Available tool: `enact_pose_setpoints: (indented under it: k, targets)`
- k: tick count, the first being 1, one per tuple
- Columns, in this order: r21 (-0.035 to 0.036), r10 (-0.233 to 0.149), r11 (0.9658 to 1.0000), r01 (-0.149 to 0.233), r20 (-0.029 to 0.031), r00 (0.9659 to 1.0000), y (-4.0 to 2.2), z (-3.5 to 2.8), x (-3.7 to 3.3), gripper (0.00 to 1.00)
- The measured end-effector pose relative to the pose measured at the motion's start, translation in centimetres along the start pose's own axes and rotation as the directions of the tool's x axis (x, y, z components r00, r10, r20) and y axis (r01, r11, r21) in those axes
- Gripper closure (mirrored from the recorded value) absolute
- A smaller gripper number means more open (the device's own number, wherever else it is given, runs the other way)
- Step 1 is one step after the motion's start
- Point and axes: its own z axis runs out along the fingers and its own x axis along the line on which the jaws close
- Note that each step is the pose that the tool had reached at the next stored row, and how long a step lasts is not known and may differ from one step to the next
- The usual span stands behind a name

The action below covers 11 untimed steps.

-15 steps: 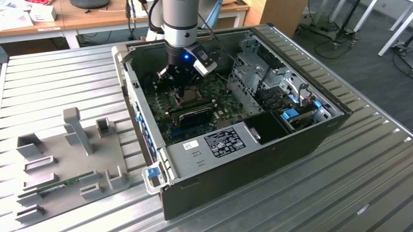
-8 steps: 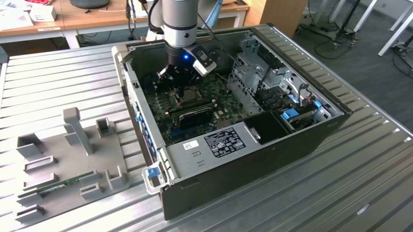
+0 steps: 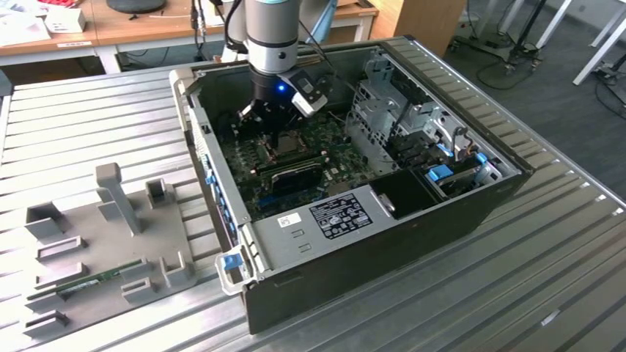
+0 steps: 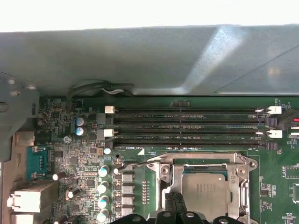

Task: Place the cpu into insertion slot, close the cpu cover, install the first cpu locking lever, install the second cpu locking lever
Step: 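Close the cpu cover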

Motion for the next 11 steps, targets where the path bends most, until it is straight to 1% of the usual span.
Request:
enact_pose_setpoints:
  k: [5, 11]
  targets:
    - [-0.0002, 0.0, 1.0, 0.0, 0.0001, 1.0, 0.0, 0.02, 0.0, 0.9]
    - [-0.0002, 0.0, 1.0, 0.0, 0.0001, 1.0, 0.0, 0.22, 0.04, 0.9]
